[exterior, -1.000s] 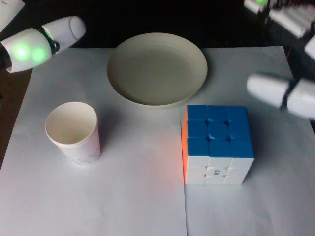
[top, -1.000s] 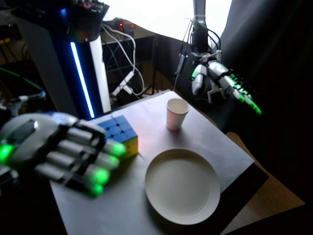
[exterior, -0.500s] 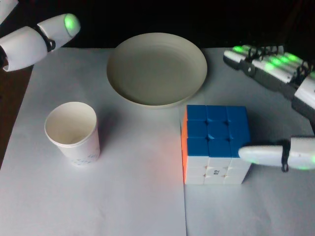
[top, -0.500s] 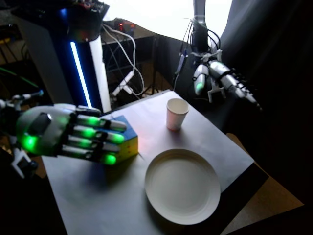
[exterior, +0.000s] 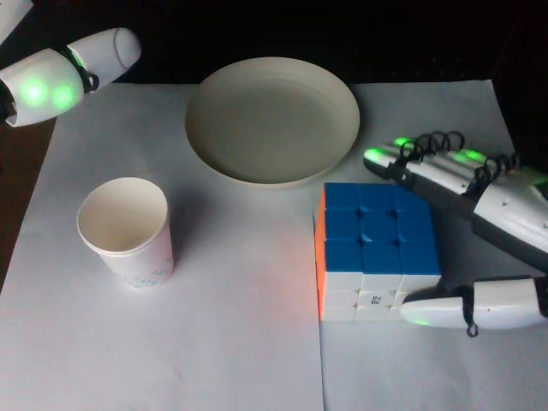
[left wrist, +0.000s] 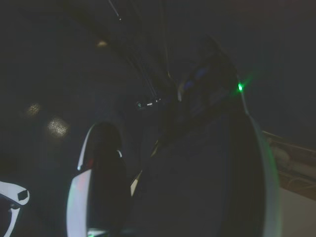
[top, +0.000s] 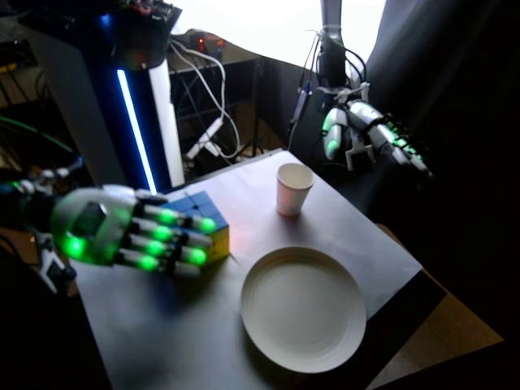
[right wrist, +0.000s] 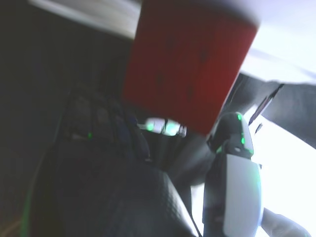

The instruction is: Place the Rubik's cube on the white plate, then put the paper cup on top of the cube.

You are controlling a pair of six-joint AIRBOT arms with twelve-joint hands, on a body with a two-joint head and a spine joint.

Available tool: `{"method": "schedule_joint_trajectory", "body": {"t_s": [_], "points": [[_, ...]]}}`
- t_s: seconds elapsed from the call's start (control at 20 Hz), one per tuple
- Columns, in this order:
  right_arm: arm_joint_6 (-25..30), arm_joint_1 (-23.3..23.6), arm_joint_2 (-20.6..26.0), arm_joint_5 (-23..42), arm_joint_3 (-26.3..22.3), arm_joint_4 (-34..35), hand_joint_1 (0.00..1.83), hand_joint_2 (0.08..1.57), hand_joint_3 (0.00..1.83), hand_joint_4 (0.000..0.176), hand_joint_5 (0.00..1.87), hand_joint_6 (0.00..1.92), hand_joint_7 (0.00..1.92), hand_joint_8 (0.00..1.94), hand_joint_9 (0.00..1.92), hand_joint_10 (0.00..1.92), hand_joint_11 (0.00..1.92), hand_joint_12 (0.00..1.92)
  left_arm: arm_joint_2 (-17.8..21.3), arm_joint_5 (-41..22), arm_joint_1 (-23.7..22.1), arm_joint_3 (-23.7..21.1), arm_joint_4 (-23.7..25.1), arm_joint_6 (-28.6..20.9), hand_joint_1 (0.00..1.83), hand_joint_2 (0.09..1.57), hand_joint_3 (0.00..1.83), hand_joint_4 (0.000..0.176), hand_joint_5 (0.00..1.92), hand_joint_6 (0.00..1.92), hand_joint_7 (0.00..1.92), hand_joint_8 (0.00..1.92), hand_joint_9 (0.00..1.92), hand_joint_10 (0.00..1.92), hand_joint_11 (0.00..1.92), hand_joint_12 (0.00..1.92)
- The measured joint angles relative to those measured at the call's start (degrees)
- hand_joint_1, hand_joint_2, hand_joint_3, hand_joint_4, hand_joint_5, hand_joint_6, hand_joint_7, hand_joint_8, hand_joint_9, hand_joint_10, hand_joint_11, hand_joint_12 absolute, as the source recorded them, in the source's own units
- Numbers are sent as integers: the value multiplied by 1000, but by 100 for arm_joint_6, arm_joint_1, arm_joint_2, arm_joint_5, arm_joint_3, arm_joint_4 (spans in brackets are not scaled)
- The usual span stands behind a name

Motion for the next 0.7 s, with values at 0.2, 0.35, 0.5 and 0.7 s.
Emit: {"method": "schedule_joint_trajectory", "body": {"t_s": [0.2,0.35,0.5,0.7], "points": [[66,4,-85,63,59,61,948,1000,0,0,224,211,304,456,157,1285,8,1717,0,2,0,0,-13,0,305,1334,0,82,125,0,4,0,0,0,0,322],[55,7,-85,192,59,59,1025,1060,8,0,171,1301,336,1366,388,1715,341,1920,0,4,0,0,-9,0,323,1337,0,82,134,1,9,1,0,0,0,206],[63,46,-103,168,72,83,1083,1107,9,0,265,1553,516,1646,605,1902,588,1921,0,2,0,0,-15,0,302,1346,4,87,120,0,1,0,0,0,0,210],[61,129,-118,114,92,74,1173,1287,12,0,532,1448,791,1581,819,1921,885,1921,0,-9,13,0,-22,0,315,1315,0,105,140,3,21,2,19,8,0,635]]}}
